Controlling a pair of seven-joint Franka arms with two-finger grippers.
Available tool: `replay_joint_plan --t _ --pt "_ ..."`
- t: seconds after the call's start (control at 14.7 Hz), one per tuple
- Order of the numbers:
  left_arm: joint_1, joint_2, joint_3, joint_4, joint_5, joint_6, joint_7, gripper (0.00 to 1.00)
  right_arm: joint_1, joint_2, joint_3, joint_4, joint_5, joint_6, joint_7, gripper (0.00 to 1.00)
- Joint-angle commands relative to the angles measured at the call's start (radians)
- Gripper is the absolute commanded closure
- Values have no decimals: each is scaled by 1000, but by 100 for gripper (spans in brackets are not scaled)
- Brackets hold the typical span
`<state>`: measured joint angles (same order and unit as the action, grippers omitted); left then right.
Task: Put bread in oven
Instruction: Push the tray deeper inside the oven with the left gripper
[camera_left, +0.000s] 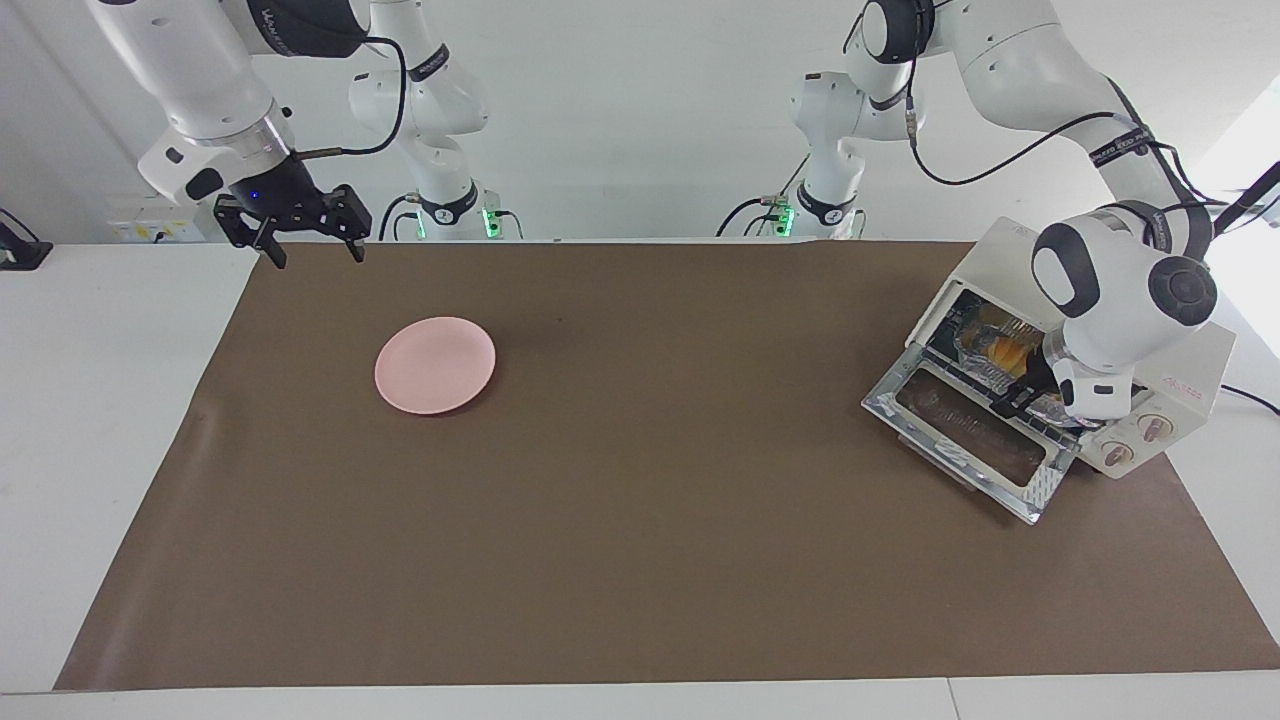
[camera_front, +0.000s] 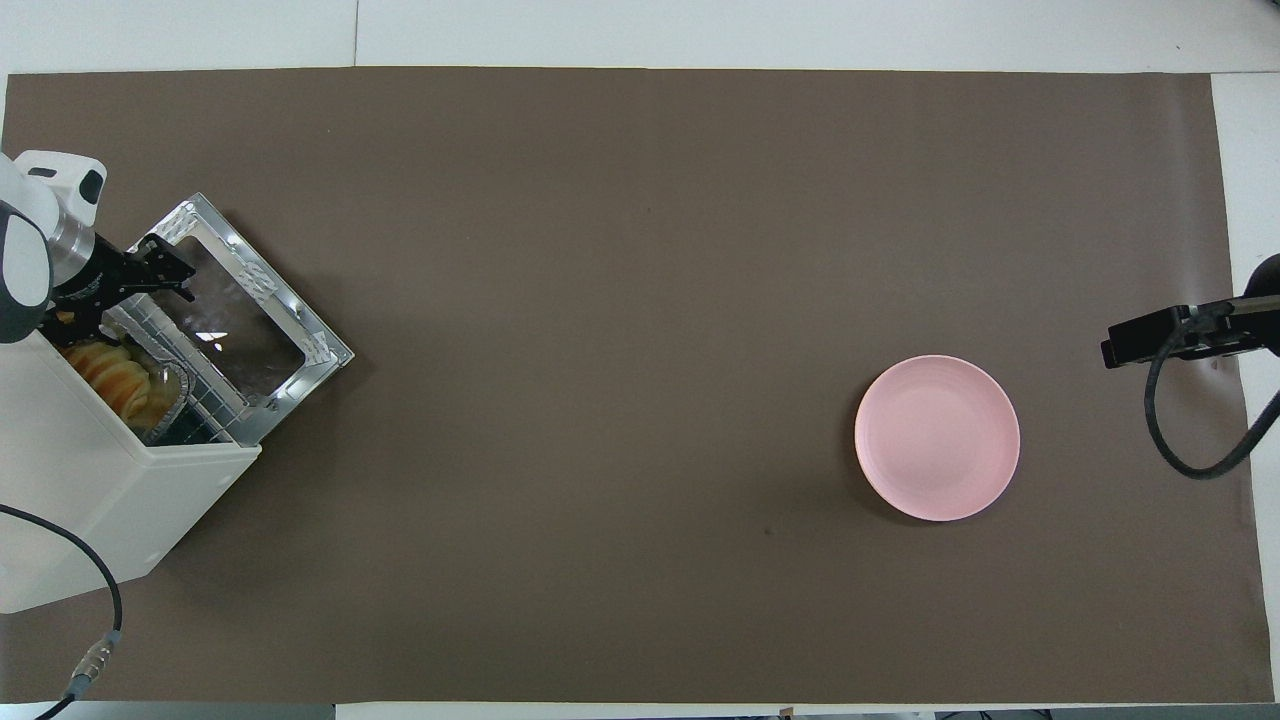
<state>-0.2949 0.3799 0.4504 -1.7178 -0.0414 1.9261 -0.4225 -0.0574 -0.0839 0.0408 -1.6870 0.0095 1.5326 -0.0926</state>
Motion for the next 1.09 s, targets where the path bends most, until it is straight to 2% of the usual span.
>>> replay_joint_plan --t 0.0,0.2,0.41,0.61,0.68,0.89,1.02 --pt "-15 -36 10 14 26 46 21 0 -9 -20 5 -19 -13 1 -7 0" --pt "-53 -35 8 10 26 79 49 0 -9 -20 5 -19 -13 1 -7 0" --pt "-107 -30 11 10 56 59 105 0 -9 -20 5 -19 -13 1 -7 0" --pt "-153 -36 11 45 181 -66 122 0 -9 -20 5 -19 -11 1 -7 0" --pt "-155 -45 11 61 184 -108 123 0 -9 -20 7 -19 -13 1 -7 0" --pt "-139 -131 14 81 178 -139 143 0 -9 -20 5 -19 -13 1 -7 0" --pt "-109 -206 11 128 175 -223 180 0 -9 -20 5 -19 -11 1 -7 0"
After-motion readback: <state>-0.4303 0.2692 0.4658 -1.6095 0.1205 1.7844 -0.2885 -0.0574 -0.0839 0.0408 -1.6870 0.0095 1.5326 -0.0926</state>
